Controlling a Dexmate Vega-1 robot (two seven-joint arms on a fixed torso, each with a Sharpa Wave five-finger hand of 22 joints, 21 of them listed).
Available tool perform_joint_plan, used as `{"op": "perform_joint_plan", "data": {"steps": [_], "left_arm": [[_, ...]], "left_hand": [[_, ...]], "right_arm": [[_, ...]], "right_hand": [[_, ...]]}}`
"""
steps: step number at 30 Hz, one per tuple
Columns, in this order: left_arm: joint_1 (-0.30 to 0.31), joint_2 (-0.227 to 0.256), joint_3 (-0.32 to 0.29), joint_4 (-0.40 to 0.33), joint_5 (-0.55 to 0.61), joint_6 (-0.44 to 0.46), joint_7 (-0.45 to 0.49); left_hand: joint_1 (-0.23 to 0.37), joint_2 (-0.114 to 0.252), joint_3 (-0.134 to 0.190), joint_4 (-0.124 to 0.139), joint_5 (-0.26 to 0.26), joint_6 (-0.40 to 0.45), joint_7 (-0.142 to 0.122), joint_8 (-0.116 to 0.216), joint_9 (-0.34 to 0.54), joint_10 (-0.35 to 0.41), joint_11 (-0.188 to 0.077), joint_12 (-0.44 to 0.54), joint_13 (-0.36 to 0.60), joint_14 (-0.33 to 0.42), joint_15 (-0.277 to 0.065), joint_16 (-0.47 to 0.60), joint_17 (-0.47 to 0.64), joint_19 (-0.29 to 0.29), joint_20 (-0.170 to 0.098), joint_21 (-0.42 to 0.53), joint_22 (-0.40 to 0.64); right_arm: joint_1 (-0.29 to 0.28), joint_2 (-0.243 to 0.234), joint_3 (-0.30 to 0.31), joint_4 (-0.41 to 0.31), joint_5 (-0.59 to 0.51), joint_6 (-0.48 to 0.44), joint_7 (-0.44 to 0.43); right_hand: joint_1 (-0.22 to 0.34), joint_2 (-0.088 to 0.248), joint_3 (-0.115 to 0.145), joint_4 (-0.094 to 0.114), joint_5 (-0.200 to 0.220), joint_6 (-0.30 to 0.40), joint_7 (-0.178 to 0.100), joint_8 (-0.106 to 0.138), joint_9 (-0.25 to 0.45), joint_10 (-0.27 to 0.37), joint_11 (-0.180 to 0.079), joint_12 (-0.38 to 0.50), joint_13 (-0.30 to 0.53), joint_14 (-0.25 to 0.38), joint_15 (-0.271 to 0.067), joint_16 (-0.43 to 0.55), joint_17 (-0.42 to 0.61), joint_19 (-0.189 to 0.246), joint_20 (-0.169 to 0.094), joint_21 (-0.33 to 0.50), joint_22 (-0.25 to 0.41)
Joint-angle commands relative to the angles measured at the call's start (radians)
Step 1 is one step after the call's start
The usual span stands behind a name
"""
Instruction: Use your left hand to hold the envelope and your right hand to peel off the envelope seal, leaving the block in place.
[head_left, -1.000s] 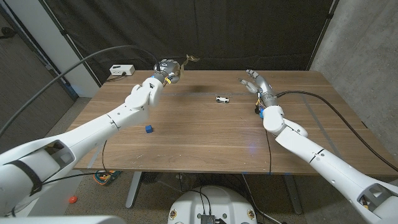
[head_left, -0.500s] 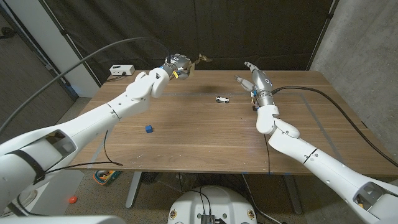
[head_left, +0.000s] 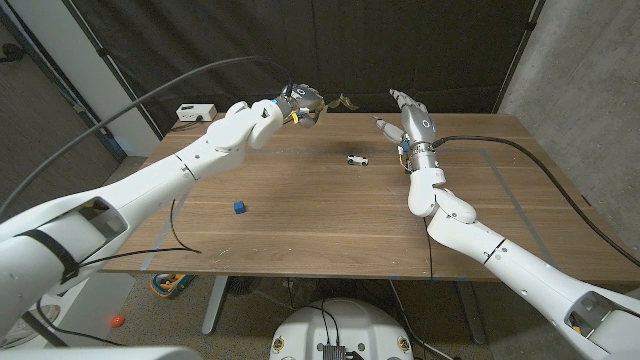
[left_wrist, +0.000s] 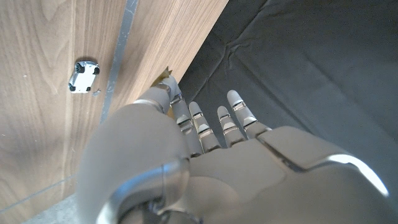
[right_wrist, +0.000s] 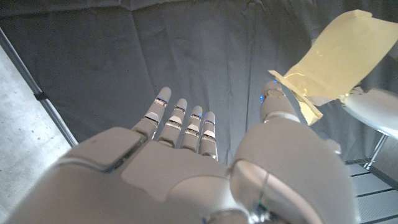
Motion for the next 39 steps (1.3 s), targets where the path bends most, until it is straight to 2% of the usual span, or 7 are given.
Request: {"op": "perform_joint_plan", "data": {"steps": [1,4,14,22,32,37,39], "left_arm": [[-0.053,-0.042,0.013,0.029,0.062,-0.121,-0.032],[-0.061,-0.054,0.013,0.042,0.066,-0.138,-0.024],[-0.063,-0.08,0.007,0.078,0.059,-0.158,0.021],[-0.068,-0.099,0.014,0.106,0.034,-0.179,0.038],[-0.094,-0.119,0.039,0.135,-0.006,-0.239,0.016],[-0.096,-0.12,0.045,0.139,-0.011,-0.253,0.014],[-0.096,-0.122,0.046,0.142,-0.01,-0.252,0.015]], "left_hand": [[-0.001,-0.015,0.006,-0.005,0.011,0.24,0.052,0.202,-0.01,0.009,0.002,0.009,-0.002,0.012,-0.09,0.006,0.002,-0.002,-0.007,0.01,-0.001],[-0.002,-0.018,0.008,-0.007,0.012,0.242,0.052,0.201,-0.017,0.009,0.001,0.009,-0.004,0.014,-0.091,0.006,0.001,-0.001,-0.009,0.012,-0.002],[-0.007,-0.02,0.014,-0.008,0.016,0.235,0.048,0.201,-0.02,0.016,0.0,0.011,-0.006,0.019,-0.096,0.007,0.0,0.0,-0.014,0.016,-0.002],[-0.011,-0.021,0.018,-0.008,0.017,0.235,0.042,0.201,-0.026,0.02,0.0,0.012,-0.007,0.022,-0.098,0.007,0.0,0.001,-0.014,0.019,-0.003],[-0.014,-0.022,0.023,-0.008,0.017,0.236,0.044,0.2,-0.034,0.02,0.0,0.012,-0.007,0.024,-0.099,0.008,-0.001,0.001,-0.013,0.022,-0.003],[-0.016,-0.022,0.025,-0.009,0.017,0.238,0.044,0.198,-0.04,0.022,0.0,0.013,-0.008,0.025,-0.099,0.008,-0.001,0.0,-0.013,0.022,-0.003],[-0.017,-0.023,0.025,-0.009,0.017,0.238,0.044,0.198,-0.042,0.022,0.0,0.013,-0.008,0.025,-0.099,0.008,-0.001,0.0,-0.012,0.023,-0.004]], "right_arm": [[0.006,-0.016,-0.021,-0.018,-0.084,0.022,0.021],[0.005,-0.019,-0.025,-0.025,-0.101,0.022,0.033],[-0.006,-0.026,-0.019,-0.047,-0.106,0.034,0.084],[0.009,-0.007,-0.013,-0.001,-0.06,0.138,0.078],[0.025,0.019,-0.013,0.045,-0.073,0.197,0.029],[0.028,0.032,-0.011,0.073,-0.08,0.228,-0.017],[0.031,0.036,-0.012,0.085,-0.082,0.244,-0.035]], "right_hand": [[0.015,-0.013,-0.003,-0.003,0.011,0.014,-0.015,0.003,0.002,0.003,-0.008,-0.003,0.006,0.0,-0.035,0.0,0.005,0.006,-0.011,0.001,0.006],[0.027,-0.018,-0.002,-0.003,0.018,0.02,-0.02,0.004,0.003,0.014,-0.022,0.001,0.006,0.0,-0.039,0.0,0.005,0.007,-0.011,0.0,0.006],[0.03,-0.026,-0.007,0.003,0.025,0.026,-0.028,0.005,0.003,0.016,-0.022,0.001,0.006,-0.005,-0.04,-0.001,0.007,0.006,-0.013,-0.001,0.006],[0.021,-0.036,-0.017,0.014,0.032,0.044,-0.048,0.01,0.003,0.032,-0.023,0.007,0.006,-0.002,-0.041,0.004,0.01,0.008,-0.011,-0.002,0.007],[0.04,-0.017,-0.007,0.017,0.045,0.071,-0.055,0.016,0.003,0.062,-0.029,0.018,0.005,0.02,-0.047,0.012,0.012,0.024,-0.015,0.003,0.008],[0.08,0.01,0.006,0.017,0.052,0.132,-0.074,0.028,0.002,0.112,-0.057,0.033,0.004,0.063,-0.077,0.023,0.012,0.053,-0.027,0.014,0.009],[0.093,0.02,0.006,0.021,0.051,0.211,-0.095,0.048,0.002,0.154,-0.073,0.045,0.003,0.09,-0.089,0.026,0.012,0.069,-0.032,0.021,0.01]]}}
